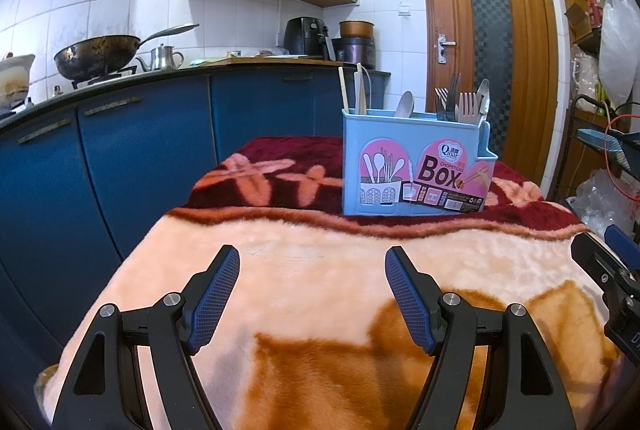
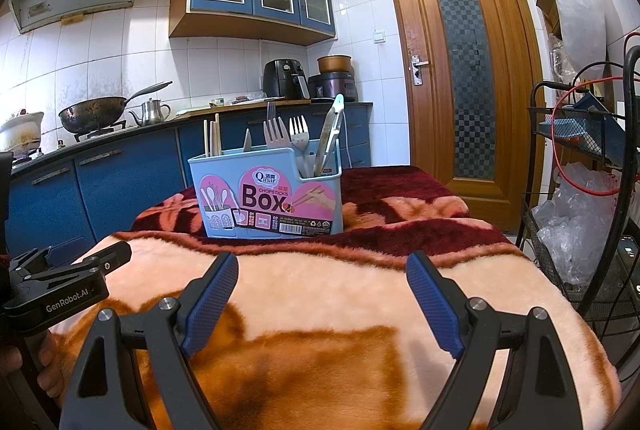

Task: Organize utensils

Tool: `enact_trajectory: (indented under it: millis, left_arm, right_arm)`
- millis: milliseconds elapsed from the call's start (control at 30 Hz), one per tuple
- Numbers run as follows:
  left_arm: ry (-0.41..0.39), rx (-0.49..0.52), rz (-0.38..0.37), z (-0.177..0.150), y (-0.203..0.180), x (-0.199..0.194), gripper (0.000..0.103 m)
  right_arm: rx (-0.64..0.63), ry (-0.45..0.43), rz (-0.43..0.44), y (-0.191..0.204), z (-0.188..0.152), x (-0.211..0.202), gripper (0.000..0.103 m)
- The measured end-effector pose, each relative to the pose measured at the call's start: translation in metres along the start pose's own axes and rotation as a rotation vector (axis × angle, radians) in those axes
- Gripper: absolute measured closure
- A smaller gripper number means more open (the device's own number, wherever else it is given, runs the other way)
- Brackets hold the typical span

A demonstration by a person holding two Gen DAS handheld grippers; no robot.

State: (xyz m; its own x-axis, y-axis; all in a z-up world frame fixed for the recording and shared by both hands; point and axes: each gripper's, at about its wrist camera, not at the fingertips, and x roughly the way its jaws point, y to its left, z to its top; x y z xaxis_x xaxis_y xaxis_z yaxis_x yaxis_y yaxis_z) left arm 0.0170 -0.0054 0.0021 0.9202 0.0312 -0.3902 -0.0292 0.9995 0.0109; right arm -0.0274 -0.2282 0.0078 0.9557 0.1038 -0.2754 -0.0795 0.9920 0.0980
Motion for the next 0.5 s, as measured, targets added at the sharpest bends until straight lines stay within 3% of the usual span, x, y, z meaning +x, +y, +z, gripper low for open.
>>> enact_trajectory:
  millis: [500]
  left_arm:
    - [-0.001,-0.001,0.0,-0.0001,0.0004,0.0,0.026]
  right_arm:
    - [-0.001,0.0,-0.001,-0.0001,-0.0001,0.0001,0.015]
